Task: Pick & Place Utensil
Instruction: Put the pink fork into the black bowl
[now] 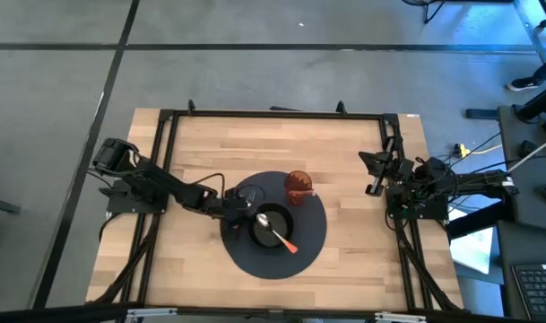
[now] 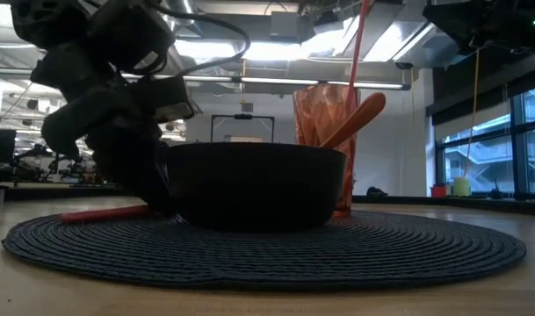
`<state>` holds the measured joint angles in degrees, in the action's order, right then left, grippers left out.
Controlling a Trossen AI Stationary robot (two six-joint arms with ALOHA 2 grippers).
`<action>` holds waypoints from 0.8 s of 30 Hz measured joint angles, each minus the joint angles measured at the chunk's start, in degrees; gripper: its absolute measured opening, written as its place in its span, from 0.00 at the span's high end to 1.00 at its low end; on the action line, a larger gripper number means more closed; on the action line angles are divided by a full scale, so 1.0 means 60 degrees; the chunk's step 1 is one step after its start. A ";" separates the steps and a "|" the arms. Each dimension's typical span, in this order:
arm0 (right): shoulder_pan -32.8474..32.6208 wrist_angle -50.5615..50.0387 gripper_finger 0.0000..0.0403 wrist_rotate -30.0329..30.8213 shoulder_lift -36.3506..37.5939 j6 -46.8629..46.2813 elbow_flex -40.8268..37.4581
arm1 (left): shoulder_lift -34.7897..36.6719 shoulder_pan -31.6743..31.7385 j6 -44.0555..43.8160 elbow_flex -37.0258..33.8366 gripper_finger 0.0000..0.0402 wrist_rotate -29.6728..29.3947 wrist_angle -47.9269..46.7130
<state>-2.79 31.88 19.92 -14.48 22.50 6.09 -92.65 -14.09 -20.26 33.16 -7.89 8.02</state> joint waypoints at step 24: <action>-0.0002 -0.0095 0.98 -0.0033 0.0000 -0.0207 0.0000 | 0.1164 0.0206 -0.0769 -0.0054 0.99 -0.1629 -0.2181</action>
<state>-2.80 31.31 19.73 -14.48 21.26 6.09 -85.67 -12.85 -24.87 32.84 -17.67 -5.06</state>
